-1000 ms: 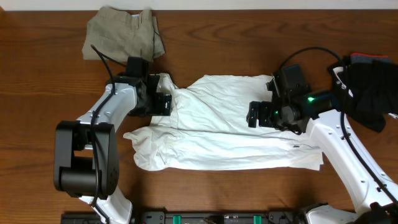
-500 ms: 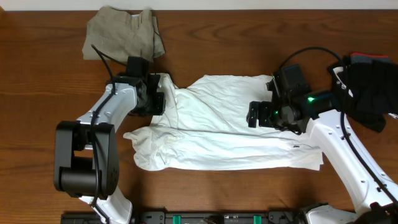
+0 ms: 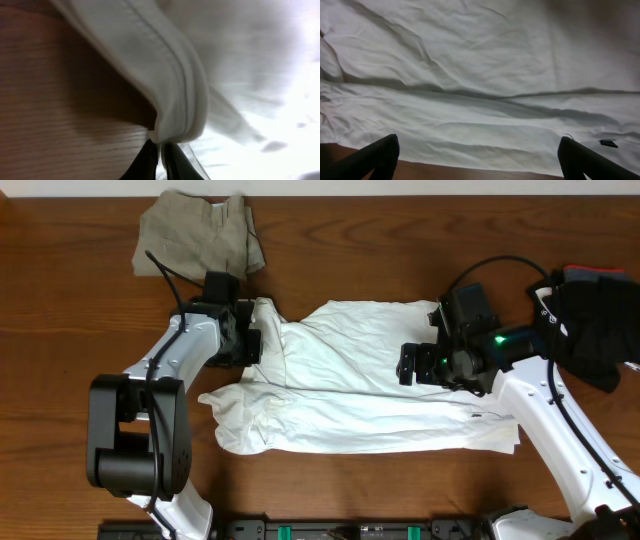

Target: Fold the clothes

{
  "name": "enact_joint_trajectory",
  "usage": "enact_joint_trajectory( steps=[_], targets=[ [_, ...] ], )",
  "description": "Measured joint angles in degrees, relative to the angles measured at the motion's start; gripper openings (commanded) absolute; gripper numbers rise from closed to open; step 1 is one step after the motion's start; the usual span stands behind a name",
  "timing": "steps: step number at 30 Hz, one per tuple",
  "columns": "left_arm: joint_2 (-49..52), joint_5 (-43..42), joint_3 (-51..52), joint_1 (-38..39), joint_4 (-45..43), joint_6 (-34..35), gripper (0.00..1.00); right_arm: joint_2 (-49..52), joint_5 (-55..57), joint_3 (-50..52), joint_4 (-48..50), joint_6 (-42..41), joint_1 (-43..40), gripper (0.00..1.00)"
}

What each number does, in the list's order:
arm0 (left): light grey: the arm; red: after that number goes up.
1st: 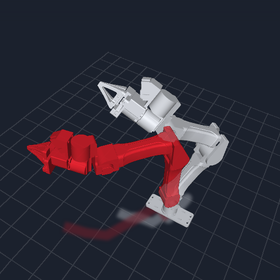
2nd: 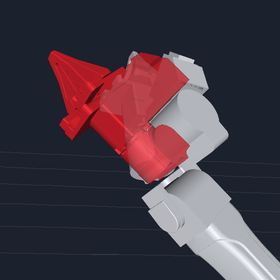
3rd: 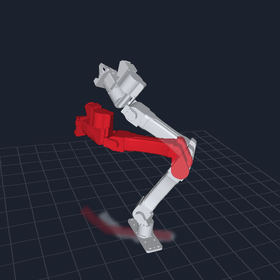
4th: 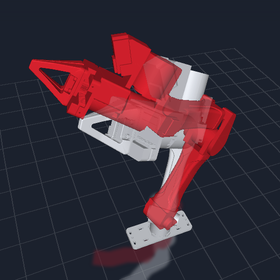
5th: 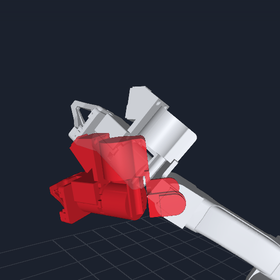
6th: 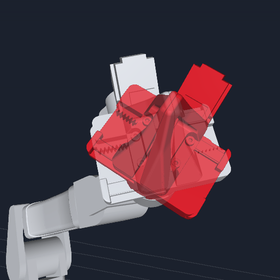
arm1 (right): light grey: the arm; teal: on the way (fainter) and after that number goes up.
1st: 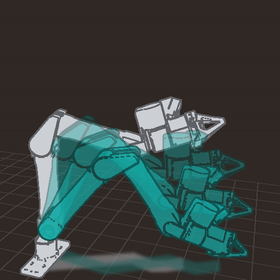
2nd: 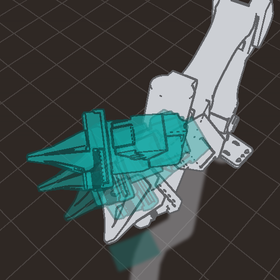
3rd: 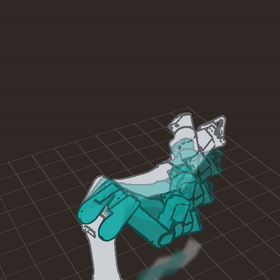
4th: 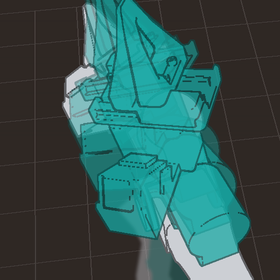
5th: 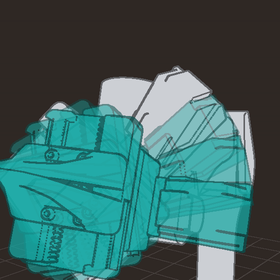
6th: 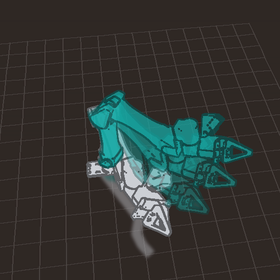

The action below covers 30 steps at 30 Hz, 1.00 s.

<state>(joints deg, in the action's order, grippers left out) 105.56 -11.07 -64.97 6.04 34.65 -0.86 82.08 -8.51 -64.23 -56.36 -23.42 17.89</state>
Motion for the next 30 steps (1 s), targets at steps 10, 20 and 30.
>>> enact_joint_trajectory(
  steps=[10, 20, 30],
  targets=[
    [0.0, 7.15, 0.0, 0.0, -0.04, 4.68, 0.06, 0.0, 0.0, 0.0, 0.07, 0.44, 0.0, 0.99],
    [-2.95, 17.86, 0.0, 0.0, 1.18, 9.94, 0.06, 0.0, 0.0, 0.0, 0.26, 0.66, 0.0, 0.99],
    [-3.23, 27.82, 0.0, 0.0, 2.89, 14.97, 0.06, 0.0, 0.0, 0.0, 0.26, 0.92, 0.0, 0.99]
  ],
)
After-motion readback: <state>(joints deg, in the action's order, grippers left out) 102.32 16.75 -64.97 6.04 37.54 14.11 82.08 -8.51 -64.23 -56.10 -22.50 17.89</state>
